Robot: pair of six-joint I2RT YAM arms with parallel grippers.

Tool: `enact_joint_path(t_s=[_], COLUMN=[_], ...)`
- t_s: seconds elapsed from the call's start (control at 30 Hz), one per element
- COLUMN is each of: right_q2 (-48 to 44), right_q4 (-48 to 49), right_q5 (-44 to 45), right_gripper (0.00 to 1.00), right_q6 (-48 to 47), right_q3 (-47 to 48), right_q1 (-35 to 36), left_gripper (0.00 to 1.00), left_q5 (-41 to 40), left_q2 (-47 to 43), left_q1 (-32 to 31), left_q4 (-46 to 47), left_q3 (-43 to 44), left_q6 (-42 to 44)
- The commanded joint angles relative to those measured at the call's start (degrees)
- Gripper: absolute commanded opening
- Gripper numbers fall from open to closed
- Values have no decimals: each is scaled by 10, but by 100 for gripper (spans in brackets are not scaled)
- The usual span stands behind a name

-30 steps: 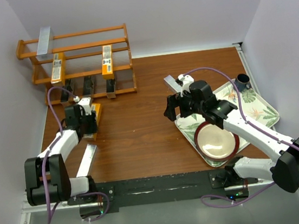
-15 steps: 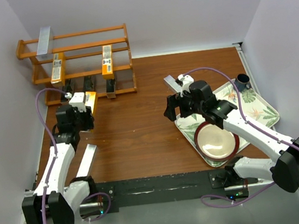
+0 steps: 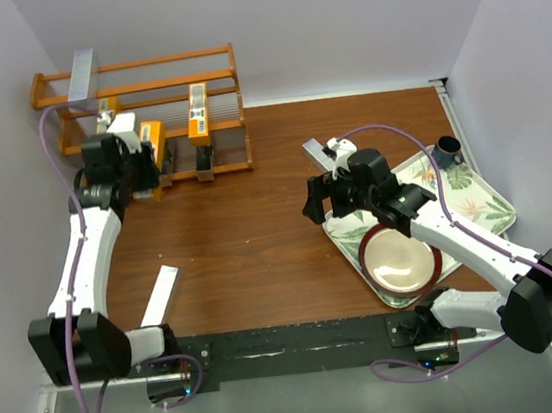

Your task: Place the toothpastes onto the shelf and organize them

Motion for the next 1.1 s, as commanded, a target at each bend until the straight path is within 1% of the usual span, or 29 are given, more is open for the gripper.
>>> enact_joint_path(t_s=[0.0, 0.17, 0.3, 0.53, 0.67, 0.87, 0.97, 1.07], right_q2=[1, 1, 6, 14, 18, 19, 20, 21], right_q4=[-1, -3, -3, -7, -10, -10, -10, -10], right_q5=[2, 10, 12, 22, 24, 26, 26, 26], right_gripper=[95, 95, 95, 95, 95, 95, 95, 95], right_q6=[-10, -11, -11, -15, -17, -17, -17, -17], right_q3=[9, 9, 10, 10, 12, 11, 10, 11], right_q1=[2, 2, 2, 2, 2, 2, 2, 2], left_gripper=[32, 32, 33, 34, 35, 37, 40, 46], left_q5=[3, -10, -15, -11, -10, -11, -14, -19], left_q2=[65, 154, 207, 296, 334, 369, 377, 386], left_q1=[0, 1, 2, 4, 4, 6, 5, 5], left_q4=[12, 17, 37, 38, 36, 35, 38, 32], left_q3=[102, 186, 236, 332, 363, 395, 404, 414], left_q6=[-9, -7, -9, -14, -14, -16, -16, -15])
